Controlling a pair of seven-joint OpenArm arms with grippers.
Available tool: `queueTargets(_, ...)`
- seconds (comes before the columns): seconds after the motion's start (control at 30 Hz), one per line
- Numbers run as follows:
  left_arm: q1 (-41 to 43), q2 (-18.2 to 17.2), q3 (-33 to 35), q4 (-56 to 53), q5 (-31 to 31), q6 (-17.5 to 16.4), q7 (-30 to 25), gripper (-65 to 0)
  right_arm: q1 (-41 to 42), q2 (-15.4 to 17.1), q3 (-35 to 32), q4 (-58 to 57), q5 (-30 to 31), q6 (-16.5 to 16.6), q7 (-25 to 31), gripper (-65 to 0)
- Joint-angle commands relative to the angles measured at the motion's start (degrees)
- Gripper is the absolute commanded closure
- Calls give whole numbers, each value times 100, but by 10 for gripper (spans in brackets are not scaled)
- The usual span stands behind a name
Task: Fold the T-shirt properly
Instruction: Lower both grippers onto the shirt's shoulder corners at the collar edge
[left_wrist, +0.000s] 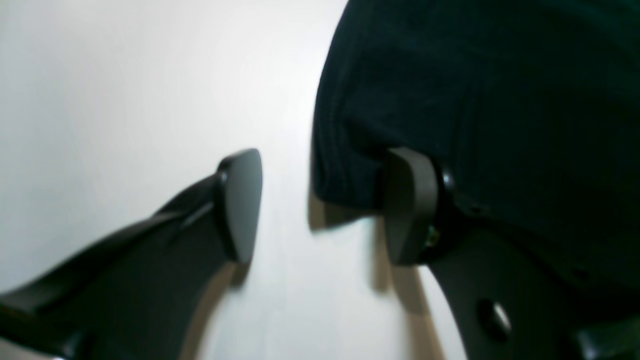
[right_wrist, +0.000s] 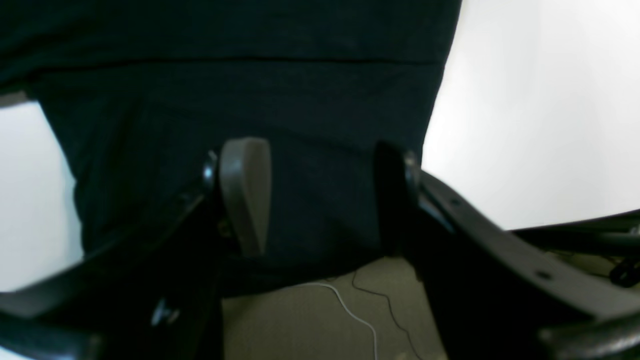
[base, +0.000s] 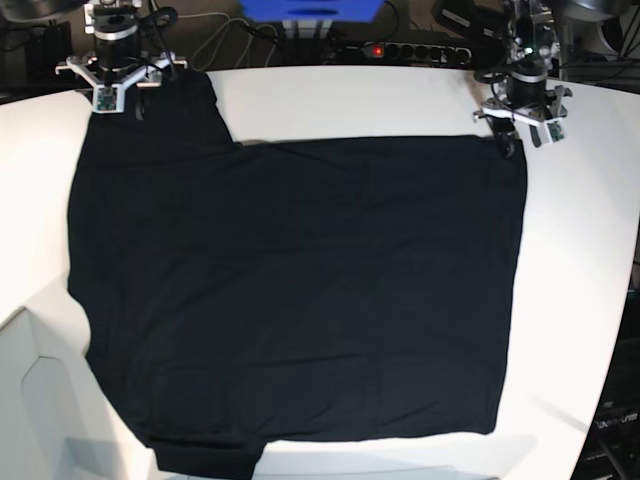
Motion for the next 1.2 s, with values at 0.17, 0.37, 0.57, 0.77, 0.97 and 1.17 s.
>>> queueTargets(0.17,49,-49,-14,55,-28,12,-55,-273,-48,111,22,79,-23,-19,159,-334)
queueTargets(0.37,49,-49,-23,55,-28,12,-46,0,101,226,22,70,-23,-10,107,-336)
queueTargets(0.57,76,-40,-50,55,-28,21,-46,0,145,419,22,70,3,-10,107,-338)
queueTargets(0.77,85,-40,-58,55,-28,21,-46,0,488,402,286,-194,3,-10,-148,-405)
queueTargets(0.97,93,-40,-58,55,-28,21,-55,0,857,419,620,-633,3,-10,-456,-415)
queueTargets(1.17,93,-40,-67,55,-28,21,-64,0,963,542,602,-1090,12,-10,-430,-415)
